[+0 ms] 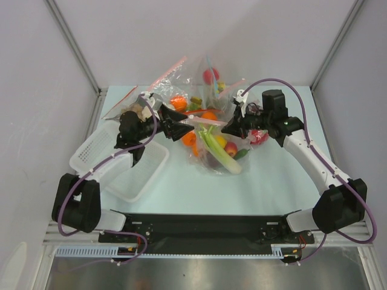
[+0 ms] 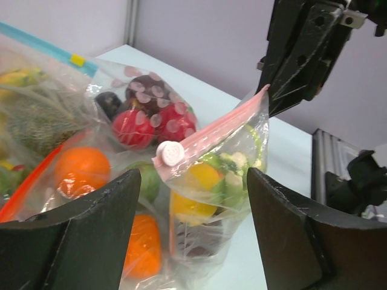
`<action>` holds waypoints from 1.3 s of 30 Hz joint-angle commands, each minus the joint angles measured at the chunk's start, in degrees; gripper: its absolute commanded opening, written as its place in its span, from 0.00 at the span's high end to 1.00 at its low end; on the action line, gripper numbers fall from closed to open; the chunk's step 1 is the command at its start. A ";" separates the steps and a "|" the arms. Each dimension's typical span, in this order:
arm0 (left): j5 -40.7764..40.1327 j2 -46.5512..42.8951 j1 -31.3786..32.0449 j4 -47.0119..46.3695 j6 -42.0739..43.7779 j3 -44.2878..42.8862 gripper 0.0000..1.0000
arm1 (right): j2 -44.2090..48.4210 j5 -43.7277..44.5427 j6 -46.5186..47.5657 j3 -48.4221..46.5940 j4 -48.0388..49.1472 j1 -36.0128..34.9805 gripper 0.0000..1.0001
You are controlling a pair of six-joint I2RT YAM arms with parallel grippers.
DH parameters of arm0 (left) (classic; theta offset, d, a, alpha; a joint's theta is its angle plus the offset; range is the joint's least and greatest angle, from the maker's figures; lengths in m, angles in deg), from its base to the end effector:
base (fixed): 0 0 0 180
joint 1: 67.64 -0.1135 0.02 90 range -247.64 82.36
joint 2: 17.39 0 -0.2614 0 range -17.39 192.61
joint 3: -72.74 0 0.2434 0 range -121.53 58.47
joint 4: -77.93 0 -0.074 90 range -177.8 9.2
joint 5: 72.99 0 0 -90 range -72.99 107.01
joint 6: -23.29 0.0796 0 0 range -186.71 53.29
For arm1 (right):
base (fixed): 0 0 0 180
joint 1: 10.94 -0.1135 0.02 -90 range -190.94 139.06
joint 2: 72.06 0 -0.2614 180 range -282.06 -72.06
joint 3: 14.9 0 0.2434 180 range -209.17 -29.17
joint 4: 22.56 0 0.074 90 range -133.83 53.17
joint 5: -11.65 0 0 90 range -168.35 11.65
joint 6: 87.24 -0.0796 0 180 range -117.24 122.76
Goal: Open the zip-top bag and remove the fake food
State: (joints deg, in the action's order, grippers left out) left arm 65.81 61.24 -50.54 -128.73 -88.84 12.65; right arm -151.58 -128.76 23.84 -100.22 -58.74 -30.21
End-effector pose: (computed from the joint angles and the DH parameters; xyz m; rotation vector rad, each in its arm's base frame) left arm 0.2924 -0.1526 0.3102 0.6739 1.4392 -1.1467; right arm 0.2839 0.1642 0.3321 -1.1579 1.6374 0.8937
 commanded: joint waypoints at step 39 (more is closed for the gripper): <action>12.81 9.00 1.00 -27.37 -17.16 -0.23 1.00 | 6.75 1.54 -2.80 -0.40 1.52 0.11 0.50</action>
State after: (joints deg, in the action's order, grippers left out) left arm 75.25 71.45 -50.19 -153.25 -106.32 14.62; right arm -147.89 -128.17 21.41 -99.17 -58.37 -30.06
